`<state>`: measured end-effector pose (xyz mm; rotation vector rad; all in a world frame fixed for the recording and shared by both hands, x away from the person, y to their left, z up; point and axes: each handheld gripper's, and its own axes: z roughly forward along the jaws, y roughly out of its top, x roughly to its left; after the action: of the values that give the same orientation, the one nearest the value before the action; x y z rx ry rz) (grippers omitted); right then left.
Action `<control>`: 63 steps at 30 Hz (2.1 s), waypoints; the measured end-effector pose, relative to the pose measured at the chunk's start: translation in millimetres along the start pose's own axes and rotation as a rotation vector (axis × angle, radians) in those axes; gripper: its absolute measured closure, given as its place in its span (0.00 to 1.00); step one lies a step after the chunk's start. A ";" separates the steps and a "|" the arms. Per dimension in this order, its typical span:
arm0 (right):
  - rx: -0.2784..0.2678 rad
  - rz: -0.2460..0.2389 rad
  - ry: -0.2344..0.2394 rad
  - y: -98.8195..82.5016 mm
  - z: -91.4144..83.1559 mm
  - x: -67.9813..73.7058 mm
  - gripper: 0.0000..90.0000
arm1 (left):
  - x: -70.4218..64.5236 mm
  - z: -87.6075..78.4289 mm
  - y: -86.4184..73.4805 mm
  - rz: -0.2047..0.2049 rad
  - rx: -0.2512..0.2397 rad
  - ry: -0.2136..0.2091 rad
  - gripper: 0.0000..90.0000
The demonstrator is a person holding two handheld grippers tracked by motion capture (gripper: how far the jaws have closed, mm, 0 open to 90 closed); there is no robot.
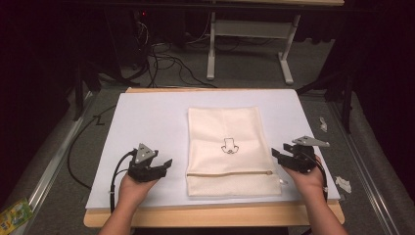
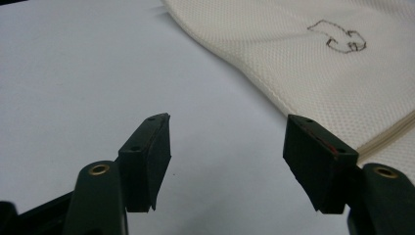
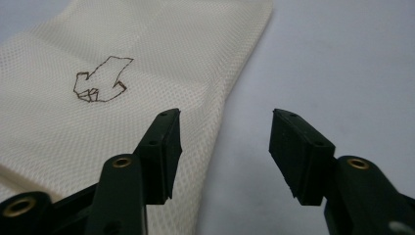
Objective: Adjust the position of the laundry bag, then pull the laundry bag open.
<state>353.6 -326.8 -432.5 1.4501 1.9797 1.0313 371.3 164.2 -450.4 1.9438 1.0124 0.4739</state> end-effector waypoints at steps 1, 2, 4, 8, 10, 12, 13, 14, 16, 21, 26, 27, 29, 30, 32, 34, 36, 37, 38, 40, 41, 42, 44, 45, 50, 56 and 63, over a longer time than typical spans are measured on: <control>-0.009 -0.004 -0.003 -2.0 -4.5 0.0 0.53 | 0.9 1.0 0.3 -0.011 -0.008 -0.004 0.38; -0.016 -0.003 -0.002 -4.8 -10.2 -0.3 0.54 | 1.6 2.7 0.4 -0.012 -0.010 -0.009 0.38; -0.022 0.013 0.002 -11.2 -19.9 0.4 0.55 | 1.7 6.7 0.4 -0.016 -0.004 -0.022 0.38; -0.046 0.021 0.016 -24.8 -30.6 1.9 0.54 | -1.1 12.4 0.4 -0.024 0.004 -0.051 0.38; -0.049 0.042 0.026 -30.4 -32.9 1.5 0.54 | -3.2 13.7 0.0 -0.025 0.002 -0.048 0.37; -0.037 0.055 0.030 -33.5 -33.4 -0.8 0.53 | -6.3 13.7 -1.2 -0.017 0.003 -0.045 0.38; -0.039 0.050 0.028 -34.7 -33.9 -3.3 0.53 | -8.1 13.0 -2.6 -0.015 0.005 -0.041 0.38; -0.041 0.069 0.031 -36.0 -34.6 -5.1 0.53 | -9.7 12.2 -3.9 -0.014 0.009 -0.040 0.38; -0.041 0.084 0.042 -37.8 -33.9 -8.9 0.53 | -12.0 9.9 -5.9 -0.005 0.016 -0.027 0.38; -0.034 0.068 0.050 -37.5 -28.8 -13.7 0.54 | -12.4 11.4 -3.9 0.005 -0.010 -0.020 0.37; -0.019 0.082 0.070 -42.2 -33.2 -12.9 0.67 | -14.0 16.9 0.7 -0.016 -0.021 -0.023 0.36; -0.015 0.084 0.084 -43.1 -33.5 -13.2 0.69 | -14.6 17.2 1.0 -0.021 -0.023 -0.025 0.36; 0.006 0.078 0.102 -43.5 -32.5 -10.7 0.73 | -15.2 17.6 1.5 -0.018 -0.020 -0.035 0.36; 0.006 0.078 0.102 -43.5 -32.5 -10.7 0.73 | -15.3 18.2 1.6 -0.008 -0.014 -0.039 0.36; 0.020 0.064 0.104 -42.9 -30.8 -7.7 0.75 | -14.9 19.7 1.0 0.005 0.000 -0.041 0.35; 0.043 0.055 0.107 -42.2 -27.9 -4.5 0.76 | -14.6 20.5 -0.1 0.003 0.013 -0.043 0.35; 0.063 0.055 0.114 -42.6 -23.6 -1.9 0.75 | -15.3 19.5 -0.3 -0.001 0.010 -0.051 0.35; 0.078 0.051 0.116 -43.4 -20.8 -1.0 0.75 | -15.8 18.5 0.2 0.003 0.007 -0.052 0.35; 0.091 0.050 0.119 -44.7 -17.6 0.0 0.74 | -15.9 17.5 0.8 0.006 0.007 -0.053 0.35; 0.114 0.040 0.127 -46.8 -11.4 2.5 0.72 | -15.9 16.2 1.9 0.002 0.005 -0.055 0.35; 0.126 0.037 0.125 -47.5 -9.1 4.0 0.72 | -15.9 15.4 2.1 -0.003 0.000 -0.057 0.35; 0.131 0.034 0.119 -48.1 -7.2 5.5 0.70 | -16.3 14.4 2.4 -0.008 -0.003 -0.058 0.36; 0.148 0.027 0.113 -48.5 -3.8 7.7 0.69 | -17.4 12.8 3.2 -0.006 -0.005 -0.064 0.35; 0.151 0.017 0.113 -48.9 -1.9 8.7 0.69 | -18.2 12.1 3.9 -0.002 -0.004 -0.066 0.35; 0.164 -0.018 0.101 -48.9 1.9 12.5 0.69 | -22.3 9.8 5.9 -0.013 -0.015 -0.080 0.34; 0.166 -0.038 0.138 -49.1 3.2 11.4 0.79 | -31.5 8.2 9.6 -0.018 -0.026 -0.068 0.35; 0.168 -0.088 0.133 -47.2 2.6 16.9 0.94 | -39.4 8.4 9.5 -0.007 -0.009 -0.066 0.34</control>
<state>322.4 -317.5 -470.7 1.3963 2.2510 0.9653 357.8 125.6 -444.9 1.9350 0.9726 0.4070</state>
